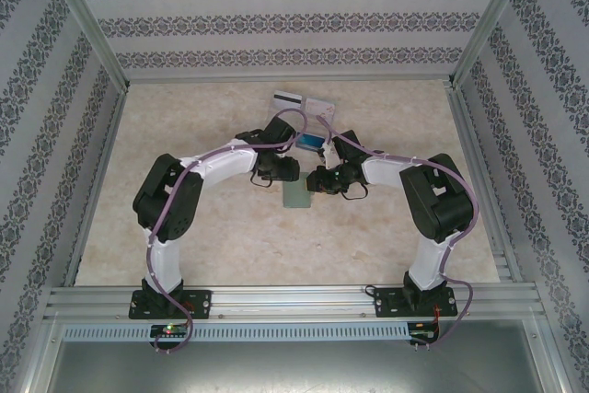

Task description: Put the credit cards into the card holder

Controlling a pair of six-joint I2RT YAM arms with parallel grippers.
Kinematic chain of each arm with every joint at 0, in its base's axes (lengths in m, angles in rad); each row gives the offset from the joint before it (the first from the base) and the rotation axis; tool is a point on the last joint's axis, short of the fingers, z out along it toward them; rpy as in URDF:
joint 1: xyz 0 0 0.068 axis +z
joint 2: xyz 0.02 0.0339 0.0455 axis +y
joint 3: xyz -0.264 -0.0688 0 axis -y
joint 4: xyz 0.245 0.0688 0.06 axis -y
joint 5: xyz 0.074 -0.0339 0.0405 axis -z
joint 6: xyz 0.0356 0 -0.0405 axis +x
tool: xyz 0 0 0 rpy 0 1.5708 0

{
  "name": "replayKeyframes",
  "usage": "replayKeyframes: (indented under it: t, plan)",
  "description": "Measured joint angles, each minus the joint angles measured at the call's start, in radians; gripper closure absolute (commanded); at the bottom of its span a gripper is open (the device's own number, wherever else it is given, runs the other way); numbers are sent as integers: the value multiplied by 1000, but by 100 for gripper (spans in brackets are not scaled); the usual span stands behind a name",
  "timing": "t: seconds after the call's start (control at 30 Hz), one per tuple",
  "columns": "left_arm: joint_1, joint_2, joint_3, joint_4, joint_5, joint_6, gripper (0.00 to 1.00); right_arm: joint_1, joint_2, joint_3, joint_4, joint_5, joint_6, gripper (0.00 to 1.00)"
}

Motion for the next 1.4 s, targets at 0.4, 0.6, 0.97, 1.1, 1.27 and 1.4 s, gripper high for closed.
replayKeyframes:
  t: [0.4,0.6,0.97,1.1,1.27,1.4]
  plan:
    - [4,-56,-190,134,203,-110,40,0,0,0,0,-1,0,72]
    - [5,-30,-172,142,203,-132,46,-19,-13,-9,16,-47,8,66]
    - [5,-17,-123,67,119,-113,47,-139,-132,-63,60,-126,46,66]
    - [2,-11,-118,62,113,-109,47,-144,-96,-114,132,-160,96,66]
    - [-7,3,-100,52,106,-109,47,-133,-19,-151,214,-193,157,66]
    - [-11,8,-91,47,101,-106,47,-117,8,-143,280,-211,191,67]
